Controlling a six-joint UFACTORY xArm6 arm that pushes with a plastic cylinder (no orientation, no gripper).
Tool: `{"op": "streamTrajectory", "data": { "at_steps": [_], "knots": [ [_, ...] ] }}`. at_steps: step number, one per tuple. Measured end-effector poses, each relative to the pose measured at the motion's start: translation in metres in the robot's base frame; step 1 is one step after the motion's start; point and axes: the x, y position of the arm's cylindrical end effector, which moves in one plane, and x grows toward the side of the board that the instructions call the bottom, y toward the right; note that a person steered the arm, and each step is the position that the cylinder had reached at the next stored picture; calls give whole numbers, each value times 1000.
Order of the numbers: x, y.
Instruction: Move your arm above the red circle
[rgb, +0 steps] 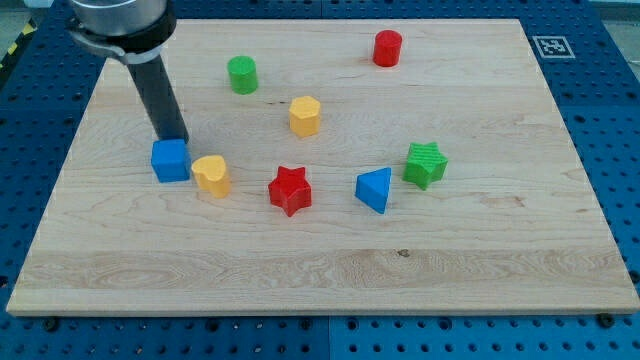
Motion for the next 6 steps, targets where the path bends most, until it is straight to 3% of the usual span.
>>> {"op": "streamTrajectory", "data": {
  "at_steps": [3,6],
  "knots": [
    [-3,9],
    [-118,-13]
  ]
}}
